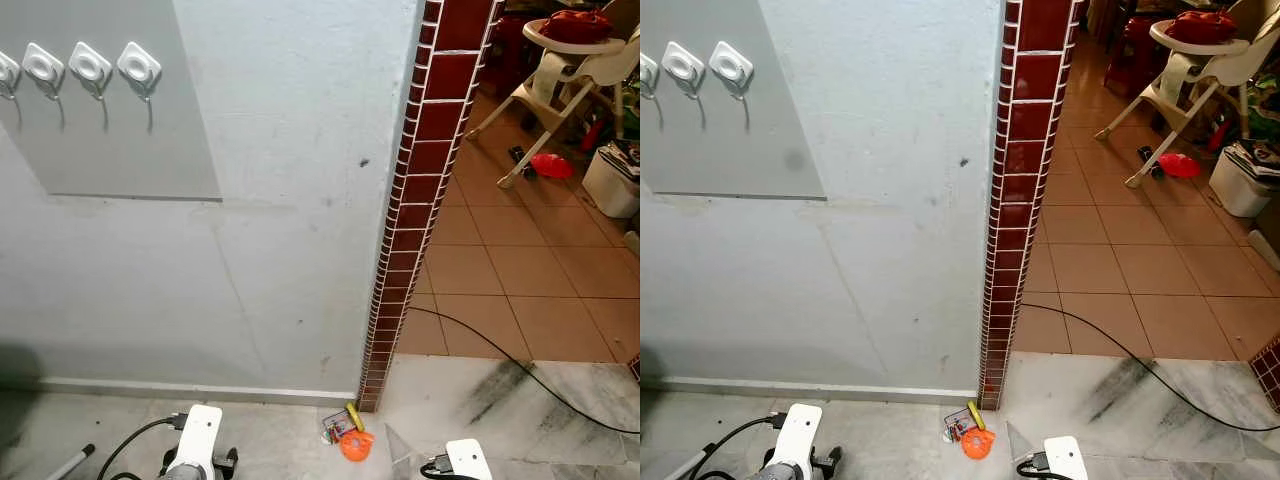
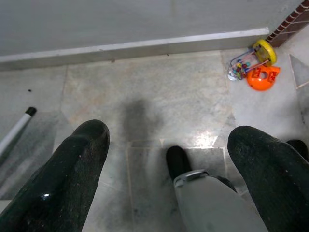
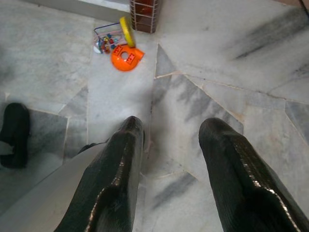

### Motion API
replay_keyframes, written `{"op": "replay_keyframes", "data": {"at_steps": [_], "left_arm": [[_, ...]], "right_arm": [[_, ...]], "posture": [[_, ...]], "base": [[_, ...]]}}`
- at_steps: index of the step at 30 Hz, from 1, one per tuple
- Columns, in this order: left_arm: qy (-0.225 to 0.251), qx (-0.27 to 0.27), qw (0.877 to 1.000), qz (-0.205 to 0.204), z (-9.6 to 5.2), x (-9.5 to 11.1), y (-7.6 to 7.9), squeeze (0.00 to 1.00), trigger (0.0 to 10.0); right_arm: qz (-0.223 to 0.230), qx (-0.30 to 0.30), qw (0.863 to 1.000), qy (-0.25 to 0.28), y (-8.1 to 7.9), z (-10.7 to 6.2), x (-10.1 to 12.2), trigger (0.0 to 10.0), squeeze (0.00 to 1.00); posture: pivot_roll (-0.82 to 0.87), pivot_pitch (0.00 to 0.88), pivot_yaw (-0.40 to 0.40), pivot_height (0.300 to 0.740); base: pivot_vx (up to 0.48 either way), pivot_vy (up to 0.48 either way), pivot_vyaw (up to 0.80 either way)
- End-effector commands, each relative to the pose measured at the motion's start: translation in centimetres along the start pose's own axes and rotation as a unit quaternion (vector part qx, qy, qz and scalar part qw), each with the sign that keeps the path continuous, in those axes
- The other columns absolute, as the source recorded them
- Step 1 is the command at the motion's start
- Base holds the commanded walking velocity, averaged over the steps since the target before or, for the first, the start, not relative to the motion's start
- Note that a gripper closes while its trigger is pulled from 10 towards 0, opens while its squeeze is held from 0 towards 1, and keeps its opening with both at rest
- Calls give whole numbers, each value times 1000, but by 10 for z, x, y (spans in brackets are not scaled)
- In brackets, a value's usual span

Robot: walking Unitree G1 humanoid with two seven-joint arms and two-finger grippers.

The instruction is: Hang keys on a hook

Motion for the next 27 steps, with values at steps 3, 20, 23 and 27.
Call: {"op": "replay_keyframes", "data": {"at_steps": [3, 20, 23, 27], "left_arm": [[12, 1, 1000, 5, 0, 5, -2, 0, 10000], [23, -8, 1000, 3, 1, 9, 3, 0, 10000], [24, -6, 1000, 2, 1, 10, 3, 0, 10000], [23, -11, 1000, -6, 1, 10, 4, 0, 10000]], "right_arm": [[19, 19, 1000, -5, -3, -1, -2, 10000, 0], [17, 39, 999, -1, -7, 0, 0, 10000, 0], [12, 37, 999, 1, -6, 0, 2, 10000, 0], [12, 36, 999, 4, -5, 0, 4, 10000, 0]], "posture": [[-20, 0, 36, 740], [0, 0, 26, 740], [4, 0, 21, 740], [4, 0, 21, 740]], "base": [[0, 0, 0], [0, 0, 282], [0, 0, 800], [0, 0, 800]]}}
Point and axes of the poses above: a point about 5 cm out from each wrist's last joint towards the gripper, its own z axis pointing out of the wrist towards the gripper, its own x axis along the axis of the wrist's last joint, y = z × x, the point moved 3 cm from there along z, pointing out of the wrist towards the gripper, and after that the axes turned 13 degrees about z, right-handed, at the moved point
